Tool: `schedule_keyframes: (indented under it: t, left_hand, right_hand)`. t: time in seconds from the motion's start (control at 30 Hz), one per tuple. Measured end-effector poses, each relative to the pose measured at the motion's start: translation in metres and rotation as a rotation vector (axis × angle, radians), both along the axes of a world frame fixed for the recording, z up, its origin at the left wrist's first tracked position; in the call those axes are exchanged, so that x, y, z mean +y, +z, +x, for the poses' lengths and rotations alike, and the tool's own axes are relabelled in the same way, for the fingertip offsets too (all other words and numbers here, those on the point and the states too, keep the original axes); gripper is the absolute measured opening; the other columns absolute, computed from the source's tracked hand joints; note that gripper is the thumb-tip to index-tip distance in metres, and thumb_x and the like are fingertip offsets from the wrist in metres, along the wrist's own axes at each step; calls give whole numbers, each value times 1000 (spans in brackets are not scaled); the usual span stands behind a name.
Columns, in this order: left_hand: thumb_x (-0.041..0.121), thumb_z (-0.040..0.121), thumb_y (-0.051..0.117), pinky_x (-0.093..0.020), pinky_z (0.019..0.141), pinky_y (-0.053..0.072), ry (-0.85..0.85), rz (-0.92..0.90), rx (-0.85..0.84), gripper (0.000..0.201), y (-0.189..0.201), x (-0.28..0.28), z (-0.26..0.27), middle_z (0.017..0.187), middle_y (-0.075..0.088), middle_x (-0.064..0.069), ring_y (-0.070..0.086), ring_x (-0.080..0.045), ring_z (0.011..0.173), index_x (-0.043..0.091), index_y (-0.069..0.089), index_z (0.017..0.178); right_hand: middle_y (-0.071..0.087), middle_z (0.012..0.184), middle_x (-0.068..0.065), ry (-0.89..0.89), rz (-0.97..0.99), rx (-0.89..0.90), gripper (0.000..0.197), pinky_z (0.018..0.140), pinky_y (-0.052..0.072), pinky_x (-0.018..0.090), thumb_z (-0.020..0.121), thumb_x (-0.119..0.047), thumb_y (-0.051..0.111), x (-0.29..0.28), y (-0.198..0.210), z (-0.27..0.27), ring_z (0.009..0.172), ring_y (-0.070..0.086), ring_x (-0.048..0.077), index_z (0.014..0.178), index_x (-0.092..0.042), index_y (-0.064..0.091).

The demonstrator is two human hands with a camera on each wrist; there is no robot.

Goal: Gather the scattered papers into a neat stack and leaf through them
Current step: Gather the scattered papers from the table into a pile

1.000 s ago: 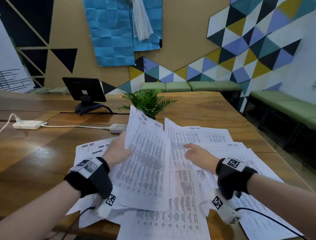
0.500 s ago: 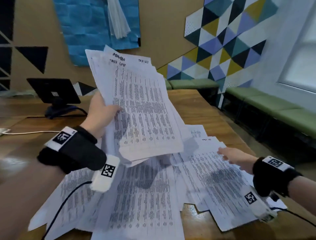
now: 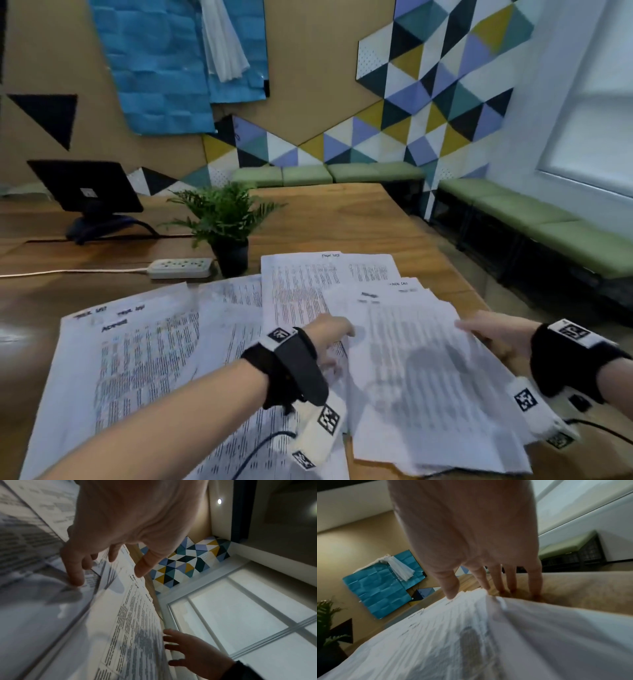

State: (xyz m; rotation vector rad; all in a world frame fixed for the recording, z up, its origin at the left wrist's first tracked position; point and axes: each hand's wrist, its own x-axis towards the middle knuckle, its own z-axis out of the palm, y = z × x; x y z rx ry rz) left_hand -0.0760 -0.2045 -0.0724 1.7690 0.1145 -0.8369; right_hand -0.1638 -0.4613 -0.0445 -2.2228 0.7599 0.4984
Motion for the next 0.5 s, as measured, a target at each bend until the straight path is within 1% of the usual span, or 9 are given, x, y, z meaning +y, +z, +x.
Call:
schedule_keyframes:
  t: [0.07,0.1,0.17,0.23,0.3,0.33,0.4,0.43,0.5]
  left_hand:
    - [12,81,59,-35,75,46,57,-58,69,17,-1,-7,-5,88,49,-6,53,-18,76,7,51,95]
    - [13,77,60,-35,77,48,83,-86,84,43,-3,-9,-6,102,50,-10,56,-23,90,3,46,117]
    - [13,76,60,-41,94,49,114,-107,80,79,-7,-16,-6,132,42,-16,51,-33,120,8,22,144]
    - [11,83,57,-48,110,35,116,-109,92,81,-5,-19,-7,150,30,-19,36,-37,137,7,12,150]
    - [5,89,55,-45,112,30,88,-121,80,69,-8,-23,-3,153,27,-20,31,-38,139,-1,20,149]
    - [2,90,53,-43,108,33,59,-95,56,63,-10,-25,-2,147,36,-19,36,-36,135,-4,25,146]
    - [-3,88,50,-36,85,46,-48,-35,-36,58,-7,-29,-11,104,55,-17,55,-33,101,-10,31,142]
    - [-5,85,48,-30,71,49,-108,-13,-100,60,-3,-31,-15,87,52,-16,56,-29,82,-11,29,142]
    - [-5,83,46,-28,58,51,-193,24,-227,60,3,-32,-15,88,52,-18,56,-27,73,-7,29,140]
  right_hand:
    - [32,153,7,3,-56,4,93,112,30,37,75,-59,66,-3,-12,7,138,36,23,146,-9,32]
    - [28,156,7,18,-53,-13,105,115,28,41,67,-61,72,-15,-27,16,141,32,25,147,-9,29]
    - [44,147,9,64,-56,-3,137,108,39,47,26,-67,84,-55,-72,39,131,46,29,141,-8,38]
    - [56,134,16,3,10,-34,140,96,49,52,9,-49,92,-88,-114,60,119,57,35,133,-4,44]
    - [62,119,24,-100,142,23,107,87,52,59,25,-15,92,-62,-102,52,104,64,41,121,3,50]
    - [64,113,28,-141,117,30,84,85,52,60,39,-6,86,-39,-82,43,98,66,43,115,6,53]
    - [66,101,29,-146,25,-22,38,85,55,52,63,3,74,-3,-51,30,91,67,42,98,12,60]
    - [66,92,26,-132,-62,-42,19,82,55,46,70,6,69,6,-43,26,86,66,37,87,11,61]
    - [64,84,22,-142,-121,-89,6,80,53,42,75,7,64,13,-28,23,82,64,34,78,7,59]
